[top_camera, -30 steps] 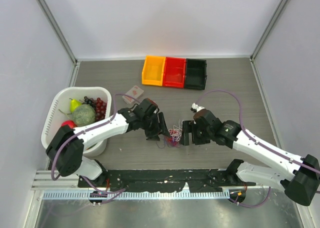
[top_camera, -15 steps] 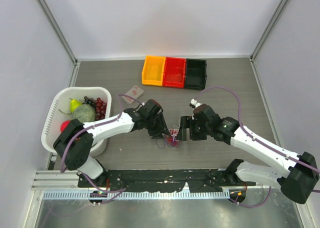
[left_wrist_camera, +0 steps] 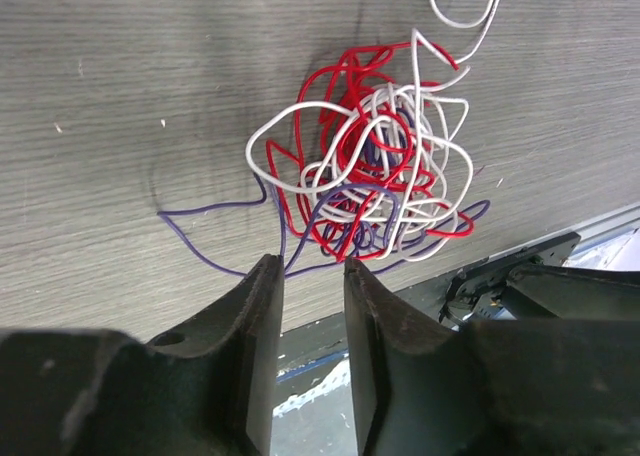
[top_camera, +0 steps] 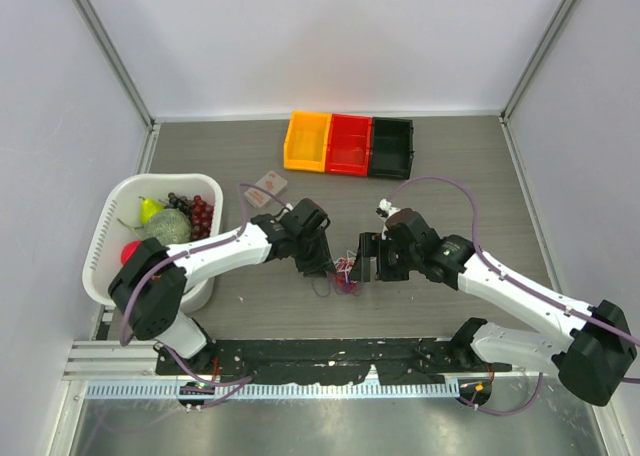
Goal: Untangle the cables
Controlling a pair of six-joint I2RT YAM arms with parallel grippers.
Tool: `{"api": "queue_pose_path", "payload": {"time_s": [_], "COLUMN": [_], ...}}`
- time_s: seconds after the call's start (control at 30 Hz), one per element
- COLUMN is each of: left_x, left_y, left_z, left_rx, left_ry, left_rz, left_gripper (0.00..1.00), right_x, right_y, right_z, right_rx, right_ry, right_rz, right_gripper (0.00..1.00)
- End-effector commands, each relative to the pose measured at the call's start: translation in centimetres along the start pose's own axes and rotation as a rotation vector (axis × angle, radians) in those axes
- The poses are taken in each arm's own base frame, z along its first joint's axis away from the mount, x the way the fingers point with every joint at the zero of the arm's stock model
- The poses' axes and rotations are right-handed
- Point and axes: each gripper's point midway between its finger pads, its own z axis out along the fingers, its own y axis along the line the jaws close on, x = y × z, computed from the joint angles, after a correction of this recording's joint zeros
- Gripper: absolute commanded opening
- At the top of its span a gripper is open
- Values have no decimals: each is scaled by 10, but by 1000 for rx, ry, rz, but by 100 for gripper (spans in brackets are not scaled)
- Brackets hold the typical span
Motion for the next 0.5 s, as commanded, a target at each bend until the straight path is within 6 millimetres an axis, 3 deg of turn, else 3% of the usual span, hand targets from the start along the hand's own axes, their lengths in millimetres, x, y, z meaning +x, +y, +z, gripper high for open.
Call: {"api": "queue_pose_path", "payload": {"time_s": [0.0, 0.13, 0.23, 0.4, 0.47], "left_x": [-8, -6, -6, -4, -2], "left_y": [-8, -11, -6, 1, 3], "left_z": [4, 6, 5, 5, 8], "left_rx": [-10, -27, -61, -86, -90], "left_ry": [-17, -14, -18, -15, -3], "left_rz": [38, 63, 77, 87, 98], "left_gripper": [32, 23, 24, 37, 31], "right_x": [-10, -11, -11, -11, -11], "right_y": [10, 8, 7, 5, 3], "right_z": [0, 3, 5, 10, 13], "right_rx": [-35, -20, -11, 0, 6], "right_ry": [-26, -25, -19, -10, -12], "right_rz": [-2, -1, -4, -8, -6], "right_gripper": [79, 79, 79, 79, 79]}}
